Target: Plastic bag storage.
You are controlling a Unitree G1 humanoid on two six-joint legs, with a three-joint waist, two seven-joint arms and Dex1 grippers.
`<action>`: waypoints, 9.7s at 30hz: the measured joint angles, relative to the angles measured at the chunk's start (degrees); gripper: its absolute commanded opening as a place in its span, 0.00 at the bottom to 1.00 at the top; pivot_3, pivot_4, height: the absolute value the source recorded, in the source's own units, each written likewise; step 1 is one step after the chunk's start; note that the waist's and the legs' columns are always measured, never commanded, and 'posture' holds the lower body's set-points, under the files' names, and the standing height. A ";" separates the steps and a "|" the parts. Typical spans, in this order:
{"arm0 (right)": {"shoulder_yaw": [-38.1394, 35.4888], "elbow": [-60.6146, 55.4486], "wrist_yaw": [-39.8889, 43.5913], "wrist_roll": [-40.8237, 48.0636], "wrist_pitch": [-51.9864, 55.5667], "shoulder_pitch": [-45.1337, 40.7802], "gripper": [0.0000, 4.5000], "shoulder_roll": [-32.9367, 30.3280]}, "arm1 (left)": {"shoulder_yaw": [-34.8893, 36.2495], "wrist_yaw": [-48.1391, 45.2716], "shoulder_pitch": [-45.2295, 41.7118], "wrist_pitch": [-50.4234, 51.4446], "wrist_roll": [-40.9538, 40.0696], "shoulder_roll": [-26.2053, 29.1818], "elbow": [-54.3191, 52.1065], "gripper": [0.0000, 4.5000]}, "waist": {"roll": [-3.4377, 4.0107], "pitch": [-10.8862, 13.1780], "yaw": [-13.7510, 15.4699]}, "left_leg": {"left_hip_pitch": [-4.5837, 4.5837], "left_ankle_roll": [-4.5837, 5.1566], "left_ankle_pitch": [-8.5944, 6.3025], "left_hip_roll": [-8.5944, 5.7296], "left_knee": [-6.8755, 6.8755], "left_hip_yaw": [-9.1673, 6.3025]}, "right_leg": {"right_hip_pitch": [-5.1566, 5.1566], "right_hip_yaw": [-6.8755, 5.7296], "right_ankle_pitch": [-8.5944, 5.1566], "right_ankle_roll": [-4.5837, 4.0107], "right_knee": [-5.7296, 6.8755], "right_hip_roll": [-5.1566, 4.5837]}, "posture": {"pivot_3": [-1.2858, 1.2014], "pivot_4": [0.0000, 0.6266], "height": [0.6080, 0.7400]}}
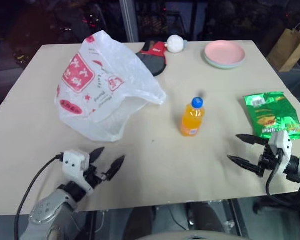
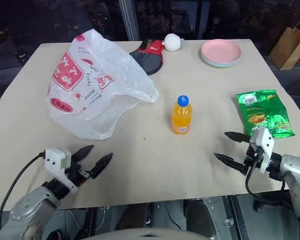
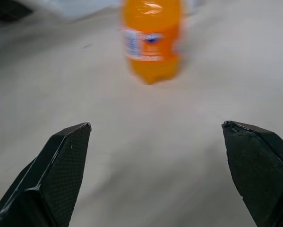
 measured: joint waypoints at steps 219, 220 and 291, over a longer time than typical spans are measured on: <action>-24.41 38.12 -31.47 15.60 34.26 -23.84 0.99 -1.08 | -11.57 0.28 -35.04 16.42 -38.14 7.55 -3.28 0.00 | 0.56 0.16 -0.08 | -0.28 0.01 0.03 -0.06 0.29 0.22 | -0.39 0.44 0.04 0.04 0.51 0.17 | 0.52 0.24 1.00; -23.73 38.09 -31.13 15.37 34.60 -23.83 0.99 -1.00 | -11.57 0.38 -35.03 16.41 -38.13 7.56 -3.28 0.00 | 0.56 0.16 -0.09 | -0.28 0.02 0.03 -0.06 0.29 0.22 | -0.40 0.44 0.04 0.05 0.49 0.17 | 0.52 0.24 1.00; -3.51 19.00 -51.56 28.14 72.40 -57.79 0.98 21.34 | -16.02 -3.16 -32.37 17.13 -35.20 8.33 -6.30 0.00 | 0.32 0.28 0.90 | -1.19 0.02 0.02 -0.05 0.20 0.02 | -1.26 0.18 0.07 0.03 0.50 0.12 | 0.52 0.24 1.00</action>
